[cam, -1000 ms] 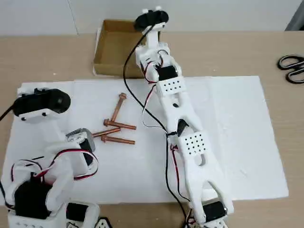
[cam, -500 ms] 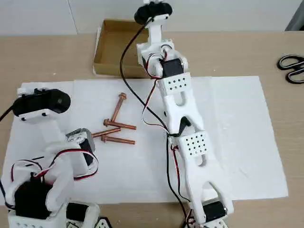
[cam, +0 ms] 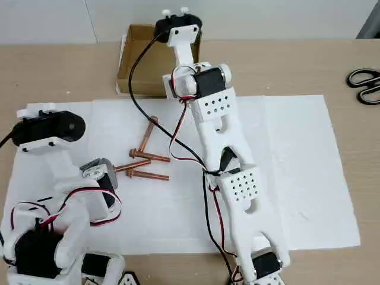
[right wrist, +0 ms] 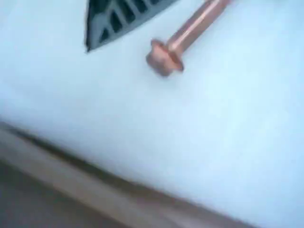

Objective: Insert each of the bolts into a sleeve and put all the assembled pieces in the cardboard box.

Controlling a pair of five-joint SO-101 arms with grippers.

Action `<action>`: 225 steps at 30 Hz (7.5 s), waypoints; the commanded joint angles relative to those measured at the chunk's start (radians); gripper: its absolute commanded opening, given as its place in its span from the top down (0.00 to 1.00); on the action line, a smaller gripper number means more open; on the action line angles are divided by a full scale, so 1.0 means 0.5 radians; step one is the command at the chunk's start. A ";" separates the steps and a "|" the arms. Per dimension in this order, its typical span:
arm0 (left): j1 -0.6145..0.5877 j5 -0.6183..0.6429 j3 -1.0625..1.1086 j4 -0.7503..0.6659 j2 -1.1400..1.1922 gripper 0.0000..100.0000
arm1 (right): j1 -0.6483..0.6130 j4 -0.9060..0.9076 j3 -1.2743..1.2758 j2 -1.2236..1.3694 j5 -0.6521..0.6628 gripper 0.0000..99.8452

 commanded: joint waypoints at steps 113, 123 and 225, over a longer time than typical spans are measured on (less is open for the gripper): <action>-0.003 -0.009 -0.054 -0.018 -0.015 0.99 | 0.232 -0.170 1.685 -0.367 -1.436 0.84; -0.006 -0.009 -0.054 -0.009 -0.015 0.99 | 0.241 -0.164 1.685 -0.302 -1.436 0.87; 0.061 -0.715 -1.659 0.304 2.658 0.99 | 0.793 0.054 4.072 -3.420 -0.528 1.00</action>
